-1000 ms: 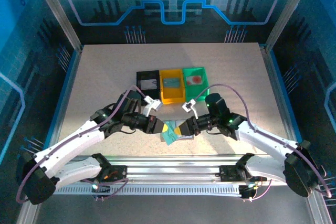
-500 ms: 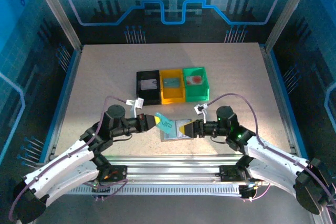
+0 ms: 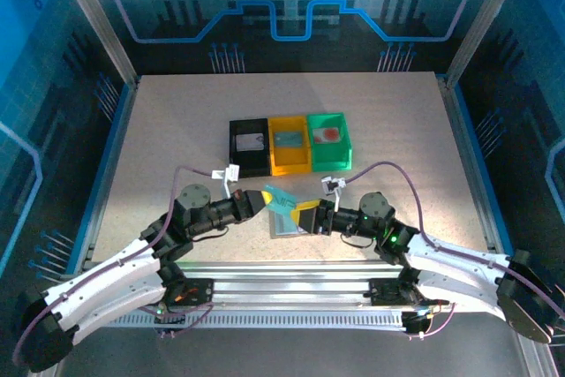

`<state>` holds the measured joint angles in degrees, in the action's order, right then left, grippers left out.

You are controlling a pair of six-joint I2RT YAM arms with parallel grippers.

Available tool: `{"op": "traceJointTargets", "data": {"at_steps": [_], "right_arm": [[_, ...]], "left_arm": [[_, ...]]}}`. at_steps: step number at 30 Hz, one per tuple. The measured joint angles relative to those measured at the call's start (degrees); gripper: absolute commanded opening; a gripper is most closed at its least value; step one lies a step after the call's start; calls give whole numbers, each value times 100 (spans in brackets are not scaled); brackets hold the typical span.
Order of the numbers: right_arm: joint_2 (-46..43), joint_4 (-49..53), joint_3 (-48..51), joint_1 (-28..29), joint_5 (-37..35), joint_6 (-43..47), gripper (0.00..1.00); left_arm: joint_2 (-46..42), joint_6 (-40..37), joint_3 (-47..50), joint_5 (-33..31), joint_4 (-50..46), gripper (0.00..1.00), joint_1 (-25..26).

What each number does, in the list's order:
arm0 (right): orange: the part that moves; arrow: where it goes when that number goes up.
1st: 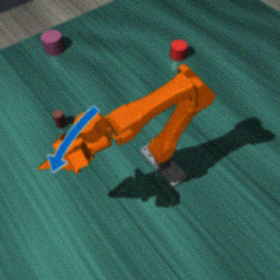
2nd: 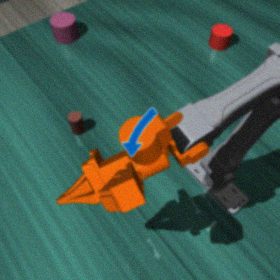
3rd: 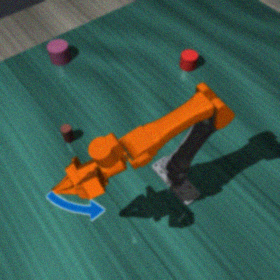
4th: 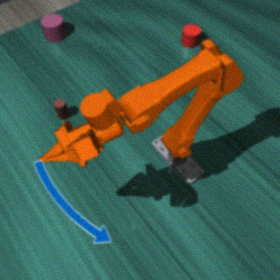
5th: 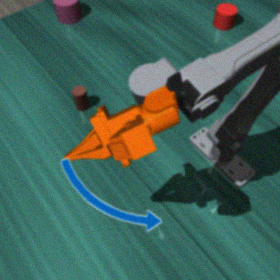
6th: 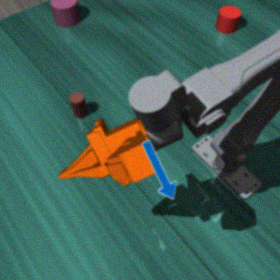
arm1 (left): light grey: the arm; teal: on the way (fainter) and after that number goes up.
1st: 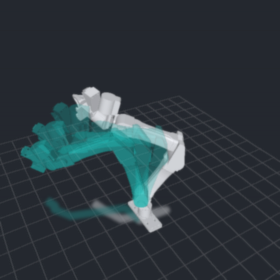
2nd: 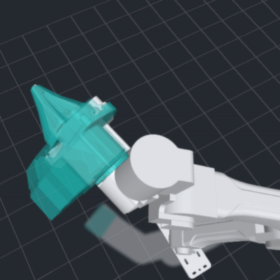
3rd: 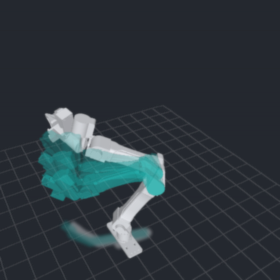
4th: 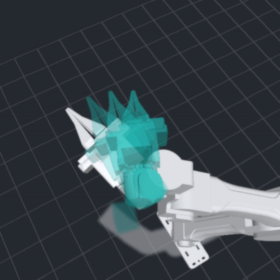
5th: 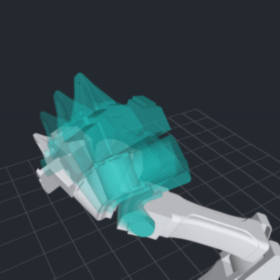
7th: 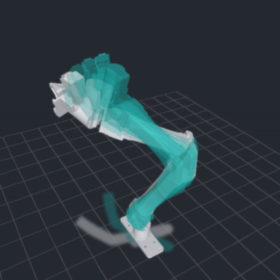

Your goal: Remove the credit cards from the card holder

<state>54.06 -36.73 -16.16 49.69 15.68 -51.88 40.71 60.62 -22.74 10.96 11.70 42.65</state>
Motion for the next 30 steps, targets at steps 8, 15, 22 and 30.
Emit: {"op": "traceJointTargets", "data": {"at_steps": [8, 15, 22, 30], "right_arm": [[70, -229, -33, 17, -153, -37, 27], [70, -247, -44, 17, -205, -46, 14], [39, -192, -184, 20, -216, -20, 0], [-474, 1528, -994, -470, -199, 374, 0]], "left_arm": [[9, 101, 50, -72, 227, 0, 101], [13, 98, 116, -111, 367, 0, 109], [22, 61, 109, -164, 306, 56, 114], [-55, -1259, -1427, -256, -2240, 98, -9]]}}
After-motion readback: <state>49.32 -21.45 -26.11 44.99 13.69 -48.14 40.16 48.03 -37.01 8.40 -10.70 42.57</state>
